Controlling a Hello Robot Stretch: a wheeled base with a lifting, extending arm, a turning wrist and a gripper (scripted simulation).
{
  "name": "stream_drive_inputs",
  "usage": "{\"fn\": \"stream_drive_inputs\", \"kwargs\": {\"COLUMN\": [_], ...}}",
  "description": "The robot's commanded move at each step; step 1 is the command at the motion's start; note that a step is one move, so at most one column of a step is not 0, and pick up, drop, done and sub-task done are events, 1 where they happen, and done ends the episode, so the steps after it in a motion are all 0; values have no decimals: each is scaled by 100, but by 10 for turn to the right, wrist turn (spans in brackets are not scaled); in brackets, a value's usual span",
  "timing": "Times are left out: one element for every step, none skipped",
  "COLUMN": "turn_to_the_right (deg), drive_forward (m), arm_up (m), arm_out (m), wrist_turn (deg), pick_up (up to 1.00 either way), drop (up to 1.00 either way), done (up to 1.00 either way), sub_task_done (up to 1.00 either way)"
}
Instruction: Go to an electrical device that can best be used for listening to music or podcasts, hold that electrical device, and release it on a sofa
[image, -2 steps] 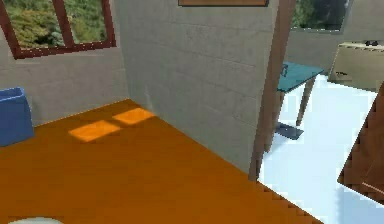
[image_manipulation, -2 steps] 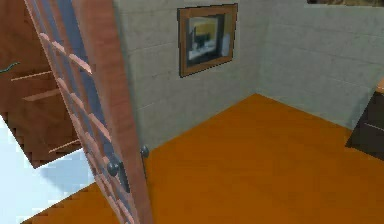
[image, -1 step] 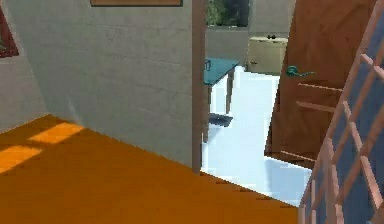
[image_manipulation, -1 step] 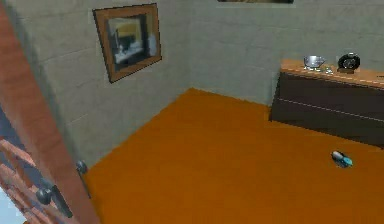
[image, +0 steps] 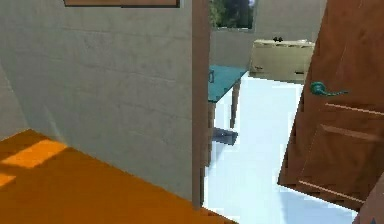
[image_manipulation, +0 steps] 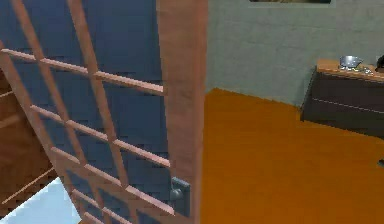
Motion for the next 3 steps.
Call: {"fn": "stream_drive_inputs", "kwargs": {"turn_to_the_right": [150, 0, 0], "drive_forward": [0, 100, 50], "arm_up": [0, 0, 0], "arm_out": [0, 0, 0], "wrist_turn": [0, 0, 0], "pick_up": [0, 0, 0], "drop": [0, 0, 0], "done": [0, 0, 0], "sub_task_done": [0, 0, 0]}}
